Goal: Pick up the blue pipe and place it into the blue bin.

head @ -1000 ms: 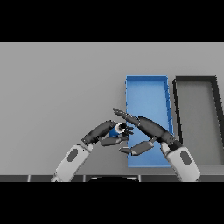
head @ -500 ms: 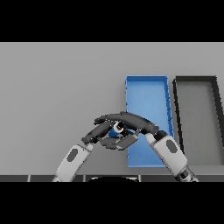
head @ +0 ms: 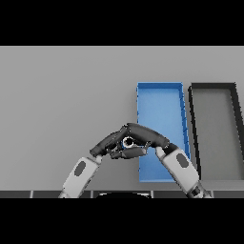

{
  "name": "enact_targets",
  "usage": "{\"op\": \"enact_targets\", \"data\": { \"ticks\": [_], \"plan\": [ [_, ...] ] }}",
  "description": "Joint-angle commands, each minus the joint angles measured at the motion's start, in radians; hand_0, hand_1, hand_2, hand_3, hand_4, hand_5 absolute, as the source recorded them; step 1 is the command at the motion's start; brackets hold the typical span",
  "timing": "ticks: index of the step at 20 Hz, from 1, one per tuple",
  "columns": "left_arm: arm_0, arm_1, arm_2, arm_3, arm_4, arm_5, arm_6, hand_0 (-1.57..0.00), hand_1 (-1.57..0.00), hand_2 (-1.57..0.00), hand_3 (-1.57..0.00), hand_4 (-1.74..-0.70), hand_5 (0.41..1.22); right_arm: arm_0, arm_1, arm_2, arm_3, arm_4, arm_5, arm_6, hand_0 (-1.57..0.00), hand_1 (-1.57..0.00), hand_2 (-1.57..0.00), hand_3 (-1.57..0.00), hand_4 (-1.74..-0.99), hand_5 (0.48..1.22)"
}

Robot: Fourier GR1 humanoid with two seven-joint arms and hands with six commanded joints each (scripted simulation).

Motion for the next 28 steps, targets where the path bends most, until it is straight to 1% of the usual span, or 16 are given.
{"op": "enact_targets", "data": {
  "ticks": [1, 3, 5, 7, 8, 9, 10, 11, 13, 15, 16, 18, 21, 24, 26, 28],
  "plan": [
    [0.004, -0.007, 0.0, 0.004, -0.006, 0.007, -0.018, -1.57, -1.57, -1.55, -1.4, -1.73, 1.221, -0.003, 0.008, 0.005, -0.008, 0.005, -0.001, 0.018, -1.47, -1.47, -1.47, -1.43, -1.481, 1.077],
    [-0.008, -0.002, 0.015, 0.014, -0.008, 0.006, -0.036, -1.57, -1.57, -1.55, -1.43, -1.73, 1.221, 0.002, 0.028, -0.012, -0.01, -0.027, 0.001, 0.07, -1.51, -1.51, -1.51, -1.48, -1.488, 1.129],
    [-0.004, -0.008, 0.013, 0.02, -0.01, 0.002, -0.033, -1.57, -1.57, -1.56, -1.43, -1.73, 1.221, 0.024, 0.058, -0.02, -0.01, -0.051, 0.001, 0.098, -1.53, -1.53, -1.53, -1.51, -1.492, 1.162],
    [0.007, -0.015, 0.005, 0.001, -0.019, 0.0, 0.0, -1.57, -1.57, -1.56, -1.43, -1.73, 1.221, 0.059, 0.063, -0.023, -0.031, -0.056, 0.005, 0.084, -1.54, -1.55, -1.55, -1.53, -1.494, 1.183],
    [0.016, -0.01, 0.008, -0.001, -0.029, 0.004, -0.023, -1.57, -1.57, -1.57, -1.26, -1.73, 1.221, 0.056, 0.08, -0.019, -0.026, -0.043, 0.002, 0.093, -1.55, -1.55, -1.55, -1.54, -1.495, 1.191],
    [0.009, -0.006, 0.015, -0.003, -0.04, 0.001, -0.033, -1.45, -1.37, -1.34, -1.05, -1.63, 1.221, 0.054, 0.088, -0.024, -0.029, -0.027, -0.004, 0.083, -1.55, -1.55, -1.55, -1.55, -1.496, 1.197],
    [0.007, -0.003, 0.018, -0.005, -0.054, -0.007, -0.021, -1.18, -1.09, -1.07, -0.84, -1.51, 1.221, 0.057, 0.1, -0.024, -0.03, -0.012, -0.012, 0.077, -1.56, -1.56, -1.56, -1.55, -1.496, 1.202],
    [0.011, 0.006, 0.018, -0.005, -0.07, -0.021, -0.038, -0.94, -0.88, -0.85, -0.67, -1.41, 1.221, 0.059, 0.096, -0.032, -0.03, -0.015, -0.005, 0.078, -1.56, -1.56, -1.56, -1.56, -1.497, 1.206],
    [0.013, 0.02, 0.028, 0.001, -0.075, -0.074, -0.053, -0.6, -0.56, -0.55, -0.43, -1.25, 1.221, 0.065, 0.104, -0.035, -0.035, -0.002, -0.003, 0.09, -1.56, -1.56, -1.56, -1.56, -1.498, 1.211],
    [0.0, 0.005, 0.033, 0.01, -0.088, -0.093, 0.007, -0.38, -0.36, -0.35, -0.27, -1.13, 1.063, 0.055, 0.12, -0.046, -0.023, 0.005, 0.001, 0.113, -1.57, -1.57, -1.57, -1.56, -1.498, 1.215],
    [-0.004, 0.006, 0.041, 0.008, -0.081, -0.099, 0.024, -0.31, -0.29, -0.28, -0.22, -1.09, 0.984, 0.057, 0.131, -0.044, -0.024, 0.008, 0.003, 0.107, -1.57, -1.57, -1.57, -1.57, -1.498, 1.216],
    [0.0, 0.006, 0.044, 0.014, -0.08, -0.096, 0.059, -0.2, -0.18, -0.18, -0.14, -1.03, 0.848, 0.069, 0.135, -0.045, -0.036, 0.012, 0.015, 0.073, -1.57, -1.57, -1.57, -1.57, -1.499, 1.218],
    [-0.004, -0.003, 0.046, 0.017, -0.089, -0.074, 0.071, -0.1, -0.09, -0.09, -0.07, -0.98, 0.682, 0.042, 0.142, -0.063, -0.026, 0.024, 0.011, 0.096, -1.57, -1.57, -1.57, -1.57, -1.499, 1.219],
    [0.021, -0.01, 0.048, 0.01, -0.074, -0.067, 0.11, -0.05, -0.05, -0.05, -0.04, -0.97, 0.578, 0.047, 0.164, -0.067, -0.022, 0.021, 0.012, 0.088, -1.57, -1.57, -1.57, -1.57, -1.499, 1.22],
    [0.006, -0.015, 0.058, 0.022, -0.064, -0.069, 0.141, -0.03, -0.03, -0.03, -0.02, -0.97, 0.544, 0.045, 0.171, -0.085, -0.028, 0.016, 0.009, 0.082, -1.57, -1.57, -1.57, -1.57, -1.497, 1.22],
    [0.007, -0.008, 0.058, 0.028, -0.071, -0.066, 0.133, -0.02, -0.02, -0.02, -0.01, -0.97, 0.519, 0.024, 0.182, -0.111, -0.044, -0.039, 0.004, 0.115, -1.57, -1.57, -1.57, -1.57, -1.496, 1.221]
  ]
}}
